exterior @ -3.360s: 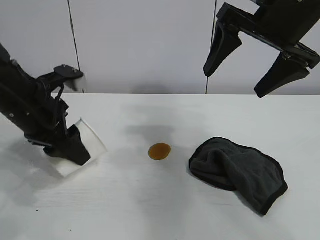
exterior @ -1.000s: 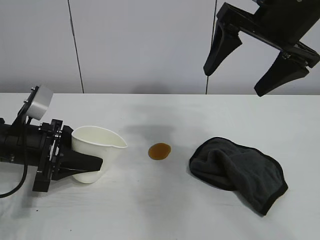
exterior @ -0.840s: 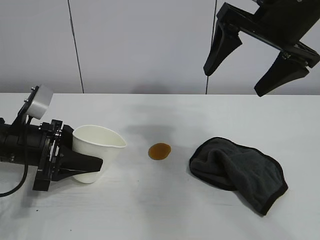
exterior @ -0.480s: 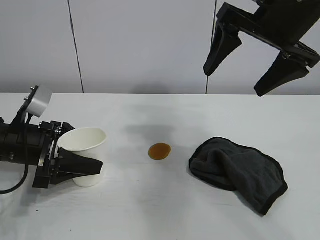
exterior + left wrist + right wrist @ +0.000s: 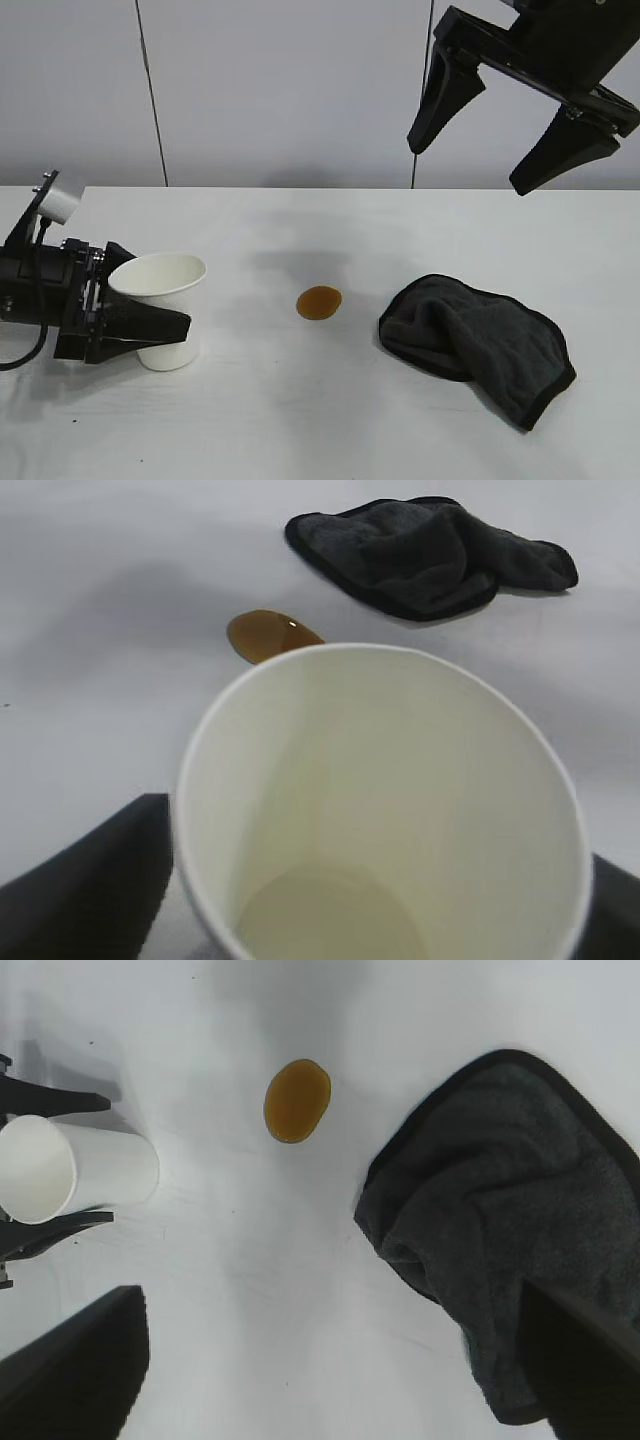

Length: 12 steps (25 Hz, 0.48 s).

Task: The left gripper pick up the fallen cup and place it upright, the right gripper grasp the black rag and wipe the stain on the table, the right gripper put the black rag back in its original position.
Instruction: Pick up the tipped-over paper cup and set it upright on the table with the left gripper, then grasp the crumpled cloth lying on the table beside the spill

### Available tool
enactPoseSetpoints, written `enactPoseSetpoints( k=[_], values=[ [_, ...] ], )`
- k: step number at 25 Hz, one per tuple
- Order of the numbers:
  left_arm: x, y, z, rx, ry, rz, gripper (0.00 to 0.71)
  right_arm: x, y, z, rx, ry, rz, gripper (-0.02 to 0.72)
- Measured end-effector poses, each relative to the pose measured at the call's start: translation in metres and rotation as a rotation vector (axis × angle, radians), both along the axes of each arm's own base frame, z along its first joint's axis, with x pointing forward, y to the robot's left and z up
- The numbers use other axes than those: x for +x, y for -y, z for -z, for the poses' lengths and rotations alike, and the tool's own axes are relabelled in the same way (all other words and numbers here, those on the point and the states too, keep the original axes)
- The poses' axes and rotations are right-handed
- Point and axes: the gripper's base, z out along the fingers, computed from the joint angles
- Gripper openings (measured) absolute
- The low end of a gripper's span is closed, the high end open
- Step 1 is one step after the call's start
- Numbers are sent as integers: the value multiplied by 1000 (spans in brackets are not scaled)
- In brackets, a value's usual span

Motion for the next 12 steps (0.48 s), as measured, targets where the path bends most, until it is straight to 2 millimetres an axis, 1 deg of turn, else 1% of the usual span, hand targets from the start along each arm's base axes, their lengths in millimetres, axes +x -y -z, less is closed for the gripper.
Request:
enactPoseSetpoints(
  k=[10, 12],
  values=[
    [0, 0, 0, -11, -35, -14, 633, 0, 0, 0, 0, 0, 0, 694],
    [-4, 0, 1, -9, -39, -12, 633, 0, 0, 0, 0, 0, 0, 694]
  ],
)
